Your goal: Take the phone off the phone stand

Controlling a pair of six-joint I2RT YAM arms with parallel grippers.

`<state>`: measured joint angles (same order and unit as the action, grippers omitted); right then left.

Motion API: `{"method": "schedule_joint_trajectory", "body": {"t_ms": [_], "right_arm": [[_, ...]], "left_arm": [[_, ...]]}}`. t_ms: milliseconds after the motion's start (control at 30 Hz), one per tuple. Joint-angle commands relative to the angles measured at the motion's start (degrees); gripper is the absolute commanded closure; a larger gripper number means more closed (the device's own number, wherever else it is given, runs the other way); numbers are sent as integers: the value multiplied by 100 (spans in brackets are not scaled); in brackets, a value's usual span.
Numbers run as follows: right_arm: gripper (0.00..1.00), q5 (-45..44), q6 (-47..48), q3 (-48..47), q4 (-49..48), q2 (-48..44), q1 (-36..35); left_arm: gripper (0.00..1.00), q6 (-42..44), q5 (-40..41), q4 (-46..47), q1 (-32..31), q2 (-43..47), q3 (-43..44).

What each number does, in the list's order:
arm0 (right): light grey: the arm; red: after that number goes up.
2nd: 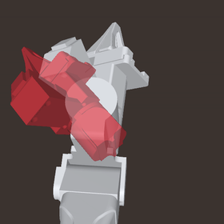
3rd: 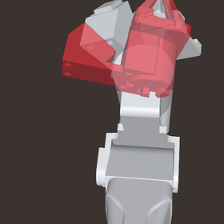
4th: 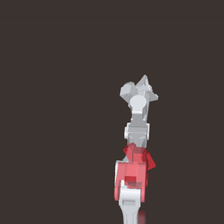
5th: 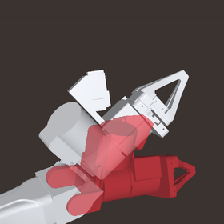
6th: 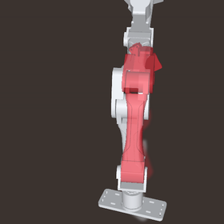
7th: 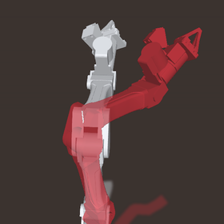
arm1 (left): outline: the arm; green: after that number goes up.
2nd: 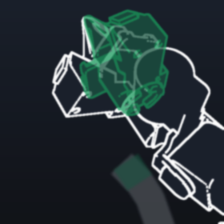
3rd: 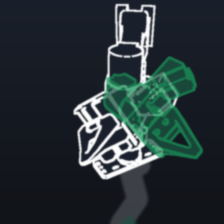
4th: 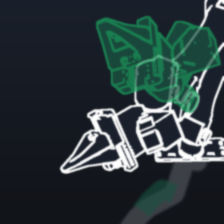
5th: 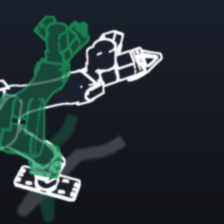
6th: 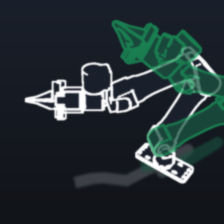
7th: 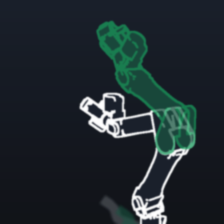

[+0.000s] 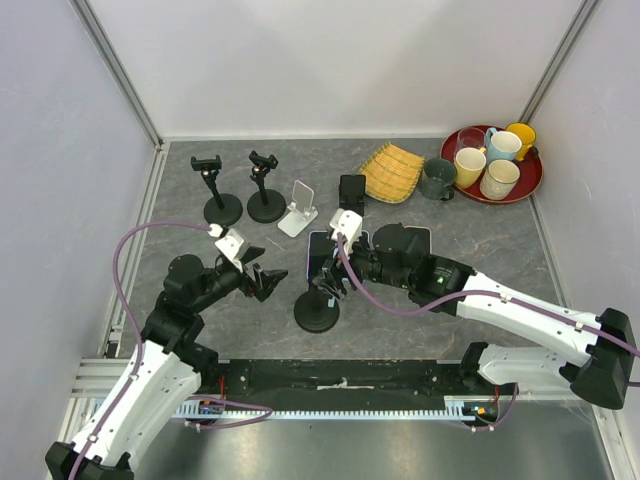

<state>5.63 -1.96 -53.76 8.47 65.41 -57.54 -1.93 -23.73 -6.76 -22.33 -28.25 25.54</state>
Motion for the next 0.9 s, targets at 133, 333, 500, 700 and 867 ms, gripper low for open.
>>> {"method": "schedule_joint_trajectory", "body": {"t_ms": [133, 333, 500, 700, 867], "right_arm": [[29, 61, 160, -117, -13, -274, -29], [5, -167, 222, -521, 541, -450, -21], [2, -448, 74, -847, 954, -573, -29], [2, -914, -103, -891, 1183, -880, -21], [2, -1186, -174, -716, 1192, -1135, -21]], "left_arm": [[23, 431, -1344, 377, -44, -347, -58], [28, 352, -1767, 659, -228, -830, 3], [29, 448, -1986, 905, -544, -1445, 284], [30, 755, -2154, 949, -931, -2035, 583], [33, 1054, -2198, 914, -1335, -2500, 882]]}}
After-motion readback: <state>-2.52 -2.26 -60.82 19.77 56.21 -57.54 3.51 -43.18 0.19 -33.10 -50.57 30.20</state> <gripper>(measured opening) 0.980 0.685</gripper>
